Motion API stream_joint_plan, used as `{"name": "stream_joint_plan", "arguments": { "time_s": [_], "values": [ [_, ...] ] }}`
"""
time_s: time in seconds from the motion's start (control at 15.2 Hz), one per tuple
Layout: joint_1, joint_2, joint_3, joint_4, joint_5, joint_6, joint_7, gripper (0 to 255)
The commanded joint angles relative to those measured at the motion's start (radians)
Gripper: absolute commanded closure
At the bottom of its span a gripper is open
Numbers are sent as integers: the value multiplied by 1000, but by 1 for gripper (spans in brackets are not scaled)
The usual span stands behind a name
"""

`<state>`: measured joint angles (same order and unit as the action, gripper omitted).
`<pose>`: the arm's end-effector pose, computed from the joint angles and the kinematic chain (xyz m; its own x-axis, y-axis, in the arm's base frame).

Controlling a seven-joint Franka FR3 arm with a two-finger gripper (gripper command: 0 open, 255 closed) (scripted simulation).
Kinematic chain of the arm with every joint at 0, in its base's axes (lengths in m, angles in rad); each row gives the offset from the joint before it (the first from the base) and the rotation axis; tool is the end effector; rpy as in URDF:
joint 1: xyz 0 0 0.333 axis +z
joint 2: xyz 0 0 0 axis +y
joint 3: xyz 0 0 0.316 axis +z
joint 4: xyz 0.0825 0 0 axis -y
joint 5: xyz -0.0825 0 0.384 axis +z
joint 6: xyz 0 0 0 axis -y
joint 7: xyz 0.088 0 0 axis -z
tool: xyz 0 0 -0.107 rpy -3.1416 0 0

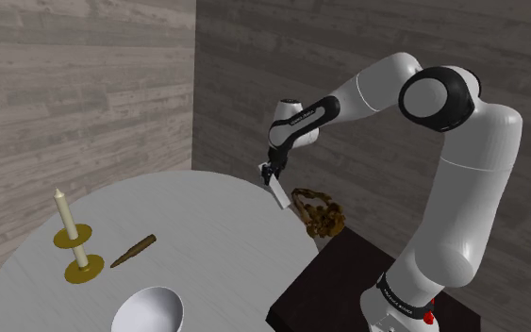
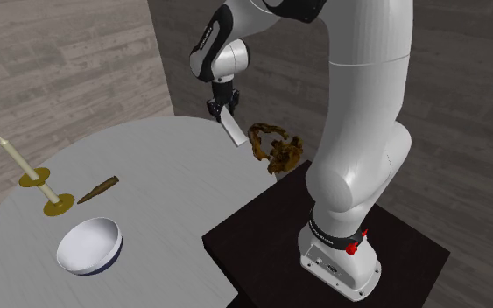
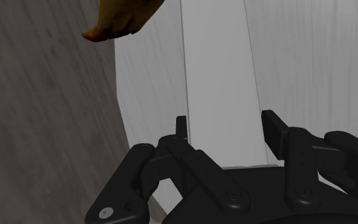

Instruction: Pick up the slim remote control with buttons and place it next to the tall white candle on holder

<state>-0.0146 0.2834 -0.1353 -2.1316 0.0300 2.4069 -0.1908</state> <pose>0.5654 -0.0843 0.2748 0.9997 0.0237 -0.0083 0.0239 -0.9996 0.0165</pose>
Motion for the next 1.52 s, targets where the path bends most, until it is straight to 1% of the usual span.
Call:
{"name": "stream_joint_plan", "arguments": {
  "time_s": [0.0, 0.73, 1.45],
  "values": [
    [2, -20, -1, 1, -4, -21, 4, 255],
    [7, -113, -7, 41, -22, -154, 14, 255],
    [10, -184, -8, 108, -34, -291, 21, 255]
  ]
}}
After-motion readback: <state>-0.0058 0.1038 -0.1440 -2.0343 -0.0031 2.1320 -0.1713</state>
